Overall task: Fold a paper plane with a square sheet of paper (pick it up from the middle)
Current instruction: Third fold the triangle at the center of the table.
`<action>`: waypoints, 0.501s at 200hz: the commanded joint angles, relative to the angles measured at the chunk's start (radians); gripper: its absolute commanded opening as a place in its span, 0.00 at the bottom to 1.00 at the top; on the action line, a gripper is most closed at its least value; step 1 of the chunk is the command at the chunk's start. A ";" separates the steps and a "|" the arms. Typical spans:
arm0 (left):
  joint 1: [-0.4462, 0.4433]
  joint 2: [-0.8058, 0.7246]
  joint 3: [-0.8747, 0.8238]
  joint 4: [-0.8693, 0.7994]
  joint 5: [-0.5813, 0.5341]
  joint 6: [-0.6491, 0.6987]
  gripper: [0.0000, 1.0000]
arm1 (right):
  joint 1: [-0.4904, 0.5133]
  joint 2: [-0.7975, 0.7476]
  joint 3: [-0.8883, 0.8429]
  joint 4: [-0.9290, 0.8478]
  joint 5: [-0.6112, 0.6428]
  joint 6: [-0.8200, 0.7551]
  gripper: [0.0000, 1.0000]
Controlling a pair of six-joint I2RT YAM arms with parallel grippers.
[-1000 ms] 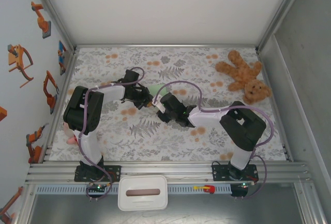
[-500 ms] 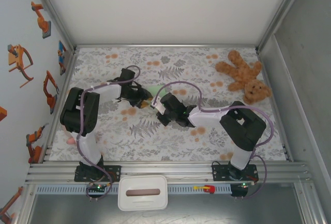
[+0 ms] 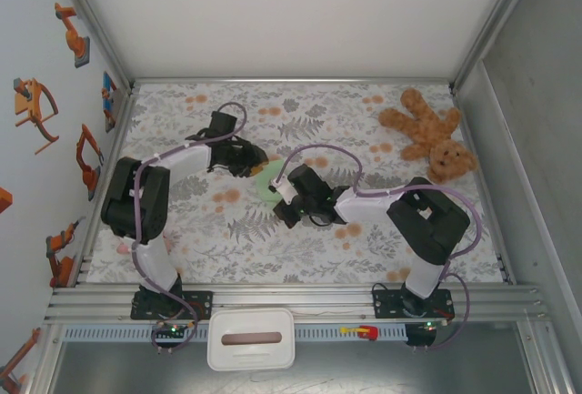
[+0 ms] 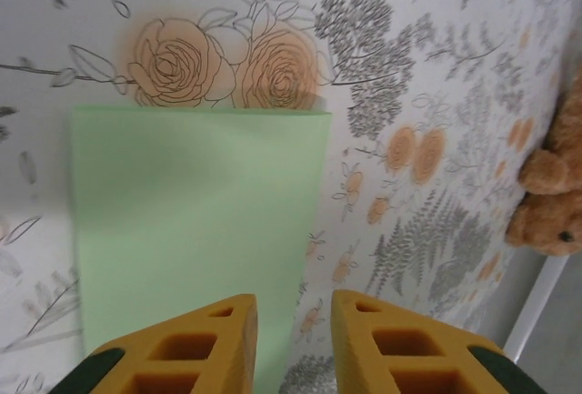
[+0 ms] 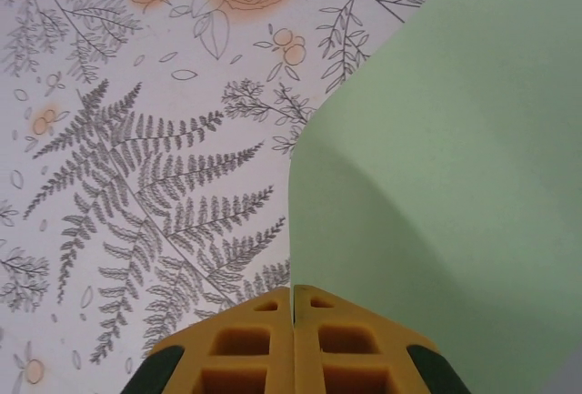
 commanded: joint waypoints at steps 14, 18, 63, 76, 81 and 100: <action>-0.025 0.098 0.079 -0.039 -0.011 0.034 0.24 | -0.007 0.001 -0.015 0.056 -0.067 0.078 0.00; -0.027 0.107 0.086 -0.048 -0.016 0.038 0.24 | -0.007 0.004 -0.013 0.058 -0.071 0.081 0.00; -0.044 0.188 0.152 -0.143 -0.068 0.093 0.21 | -0.037 0.007 -0.021 0.090 -0.091 0.165 0.00; -0.049 0.206 0.165 -0.175 -0.085 0.110 0.20 | -0.062 0.001 -0.037 0.134 -0.120 0.219 0.00; -0.051 0.210 0.170 -0.183 -0.087 0.114 0.20 | -0.067 0.001 -0.039 0.144 -0.128 0.233 0.00; -0.052 0.222 0.172 -0.195 -0.092 0.127 0.19 | -0.080 0.011 -0.031 0.135 -0.123 0.264 0.00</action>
